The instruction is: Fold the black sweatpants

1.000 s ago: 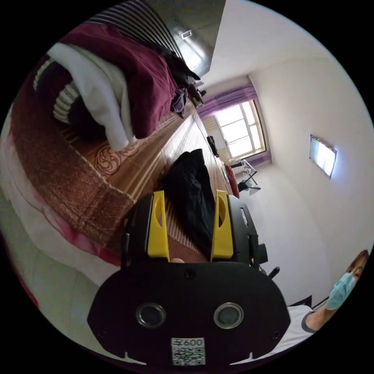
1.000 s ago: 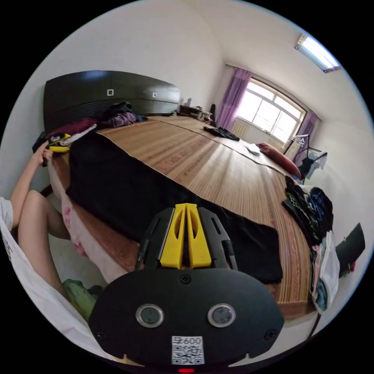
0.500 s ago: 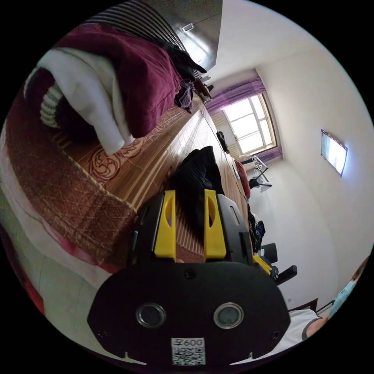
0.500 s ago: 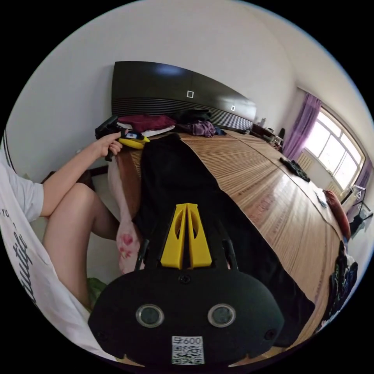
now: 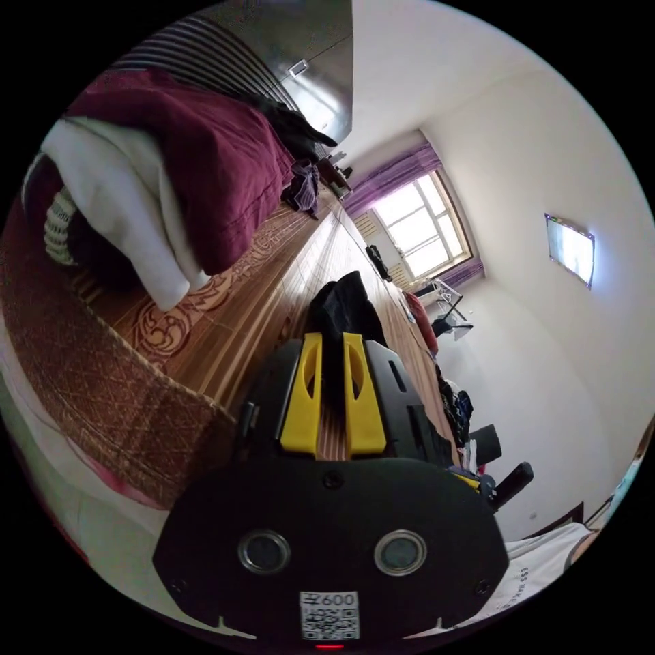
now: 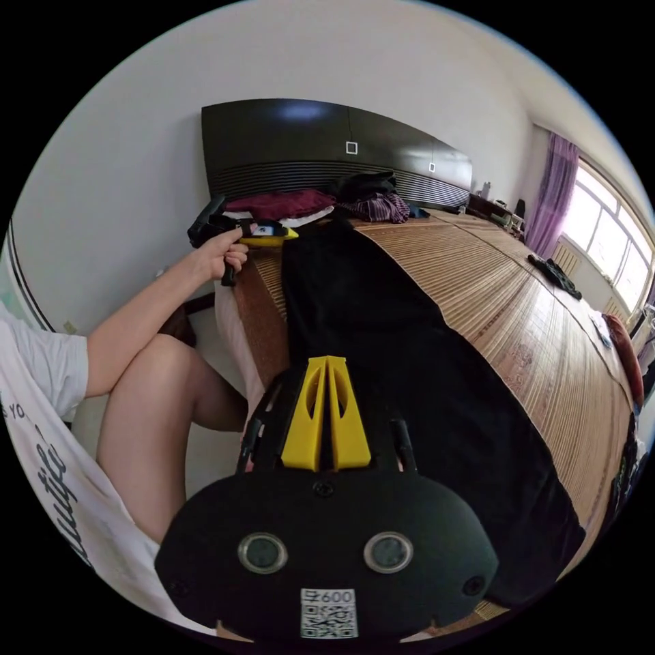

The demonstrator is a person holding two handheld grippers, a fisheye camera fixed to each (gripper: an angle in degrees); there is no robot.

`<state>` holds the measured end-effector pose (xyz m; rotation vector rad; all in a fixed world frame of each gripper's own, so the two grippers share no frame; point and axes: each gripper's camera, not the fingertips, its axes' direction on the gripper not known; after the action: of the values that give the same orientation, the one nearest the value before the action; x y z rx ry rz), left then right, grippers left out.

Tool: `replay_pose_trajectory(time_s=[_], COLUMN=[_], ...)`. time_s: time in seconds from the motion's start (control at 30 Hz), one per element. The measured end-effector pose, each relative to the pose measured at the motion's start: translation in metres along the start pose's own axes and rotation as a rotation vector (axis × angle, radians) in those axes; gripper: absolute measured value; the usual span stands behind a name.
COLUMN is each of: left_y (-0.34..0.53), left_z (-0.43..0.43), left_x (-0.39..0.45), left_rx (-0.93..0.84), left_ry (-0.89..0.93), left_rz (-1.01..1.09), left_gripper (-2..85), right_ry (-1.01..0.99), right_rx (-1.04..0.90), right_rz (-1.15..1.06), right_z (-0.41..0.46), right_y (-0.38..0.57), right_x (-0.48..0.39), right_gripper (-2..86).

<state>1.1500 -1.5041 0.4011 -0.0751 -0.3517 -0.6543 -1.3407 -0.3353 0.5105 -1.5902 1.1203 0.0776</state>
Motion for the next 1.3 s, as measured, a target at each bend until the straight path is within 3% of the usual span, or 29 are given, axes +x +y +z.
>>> replay_pose_trajectory(time_s=[0.13,0.3,0.5,0.67,0.77,0.9,1.07,1.3], left_y=[0.003,0.006,0.020,0.046,0.060,0.088,0.134,0.196], left_z=[0.003,0.024,0.041,0.050,0.051,0.052,0.088,0.150], left_x=[-0.006,-0.056,-0.131,-0.222,-0.238,-0.251,-0.286,-0.239], left_rx=[0.042,0.002,-0.030,-0.002,0.025,0.101,0.156,0.010], left_ry=[-0.042,-0.080,0.039,0.143,0.119,0.134,0.460,0.446], left_rz=[0.050,-0.045,-0.079,-0.173,-0.076,0.029,0.088,0.331], left_gripper=[3.1,6.3,12.2,5.1,3.2,2.0,1.2,0.9], right_ry=[0.021,0.086,0.074,0.220,0.085,0.065,0.167,0.176], right_rx=[-0.125,-0.083,-0.062,0.266,-0.042,-0.034,0.012,-0.011], right_rz=[-0.069,-0.120,-0.052,-0.083,-0.006,0.054,-0.086,-0.142], right_z=[0.036,0.044,0.047,0.006,0.041,0.049,0.044,0.024], right_y=[0.032,0.066,0.090,0.111,0.094,0.108,0.125,0.120], right_x=[-0.020,-0.030,-0.018,-0.030,-0.014,-0.009,-0.028,-0.022], right_gripper=[-0.9,-0.9,-0.9,-0.9,-0.9,-0.9,-0.9,-0.9])
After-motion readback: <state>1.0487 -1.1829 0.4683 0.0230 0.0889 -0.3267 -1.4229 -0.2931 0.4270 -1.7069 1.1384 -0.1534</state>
